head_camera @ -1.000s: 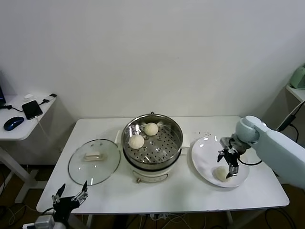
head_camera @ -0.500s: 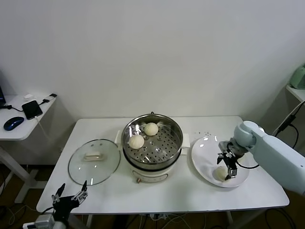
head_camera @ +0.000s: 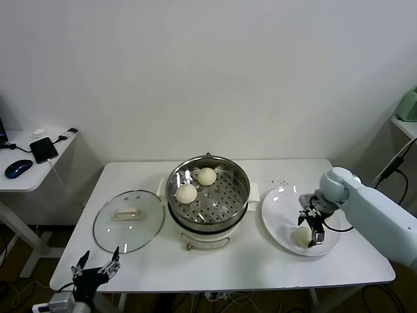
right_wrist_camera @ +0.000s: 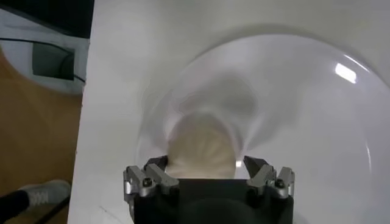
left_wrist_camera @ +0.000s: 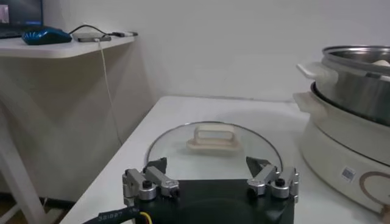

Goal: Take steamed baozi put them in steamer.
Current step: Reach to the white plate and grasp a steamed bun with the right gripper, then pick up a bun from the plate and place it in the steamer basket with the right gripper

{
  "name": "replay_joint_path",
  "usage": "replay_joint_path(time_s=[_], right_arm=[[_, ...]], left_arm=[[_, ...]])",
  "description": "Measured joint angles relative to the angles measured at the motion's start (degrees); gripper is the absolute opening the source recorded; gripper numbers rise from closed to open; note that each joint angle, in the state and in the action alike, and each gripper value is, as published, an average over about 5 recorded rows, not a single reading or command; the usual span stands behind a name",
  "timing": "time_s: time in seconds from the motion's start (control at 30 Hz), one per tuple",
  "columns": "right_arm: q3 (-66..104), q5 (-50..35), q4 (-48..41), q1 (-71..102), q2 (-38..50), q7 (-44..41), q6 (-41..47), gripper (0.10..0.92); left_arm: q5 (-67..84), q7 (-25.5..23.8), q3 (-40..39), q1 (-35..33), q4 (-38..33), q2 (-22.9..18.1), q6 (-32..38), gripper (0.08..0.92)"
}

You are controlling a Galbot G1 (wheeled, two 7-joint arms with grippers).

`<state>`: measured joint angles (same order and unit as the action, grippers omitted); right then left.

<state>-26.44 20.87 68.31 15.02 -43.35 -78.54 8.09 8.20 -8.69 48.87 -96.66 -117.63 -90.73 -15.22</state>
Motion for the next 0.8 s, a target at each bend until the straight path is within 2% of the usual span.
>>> replay_joint_path(time_s=[0.17,0.3,0.57,0.8], right_arm=[[0.4,0.0,-0.1,-0.1,0.3,0.0,0.2,0.58],[0.6,-0.4,-0.1,-0.6,0.6,0.0,0.5,0.532],[-1.5,-3.1,0.1,-5.7,1.0,-1.0,1.6,0.515],[-9.6,-10.1,-1.3,-19.1,-2.0,-2.7,2.8,0.515]], left_arm=[[-0.1,0.0,0.0,0.0,0.1,0.0,0.0,0.823],[-0.1,0.0,-0.1,0.2,0.3,0.0,0.0,0.823],[-0.2,0.3,-0.1,0.8,0.6,0.0,0.1,0.823],[-1.3,0.8,0.0,1.4,0.7,-0.4,0.6,0.823]])
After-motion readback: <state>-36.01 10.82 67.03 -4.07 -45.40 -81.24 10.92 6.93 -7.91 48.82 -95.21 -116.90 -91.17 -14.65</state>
